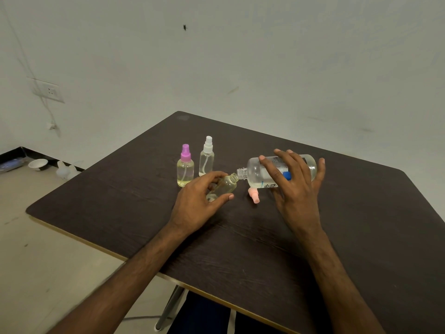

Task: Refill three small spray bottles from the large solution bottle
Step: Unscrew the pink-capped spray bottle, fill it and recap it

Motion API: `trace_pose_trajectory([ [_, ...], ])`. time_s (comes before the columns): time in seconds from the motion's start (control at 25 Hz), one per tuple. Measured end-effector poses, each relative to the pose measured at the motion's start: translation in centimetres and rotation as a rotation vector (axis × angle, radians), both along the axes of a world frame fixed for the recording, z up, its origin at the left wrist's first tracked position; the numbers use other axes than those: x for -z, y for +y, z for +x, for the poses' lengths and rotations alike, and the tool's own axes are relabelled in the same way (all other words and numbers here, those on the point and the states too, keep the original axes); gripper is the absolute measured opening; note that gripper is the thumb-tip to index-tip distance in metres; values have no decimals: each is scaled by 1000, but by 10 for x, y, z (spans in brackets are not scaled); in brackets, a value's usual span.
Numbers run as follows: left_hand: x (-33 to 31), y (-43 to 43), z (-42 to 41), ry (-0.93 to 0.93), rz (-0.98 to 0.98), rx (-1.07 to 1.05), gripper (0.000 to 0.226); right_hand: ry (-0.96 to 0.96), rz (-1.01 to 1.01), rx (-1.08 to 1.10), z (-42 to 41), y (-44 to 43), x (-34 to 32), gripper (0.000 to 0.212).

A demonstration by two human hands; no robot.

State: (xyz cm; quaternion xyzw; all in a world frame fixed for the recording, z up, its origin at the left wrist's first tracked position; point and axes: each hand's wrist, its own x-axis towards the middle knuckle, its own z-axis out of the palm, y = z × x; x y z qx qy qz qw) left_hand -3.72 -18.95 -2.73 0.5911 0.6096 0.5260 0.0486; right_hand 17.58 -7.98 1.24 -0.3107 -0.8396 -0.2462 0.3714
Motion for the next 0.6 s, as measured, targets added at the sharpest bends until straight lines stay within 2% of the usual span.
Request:
trace_pose_trajectory([
  [0.6, -1, 0, 0, 12, -9, 8, 51, 6, 20, 0, 0, -1, -2, 91],
])
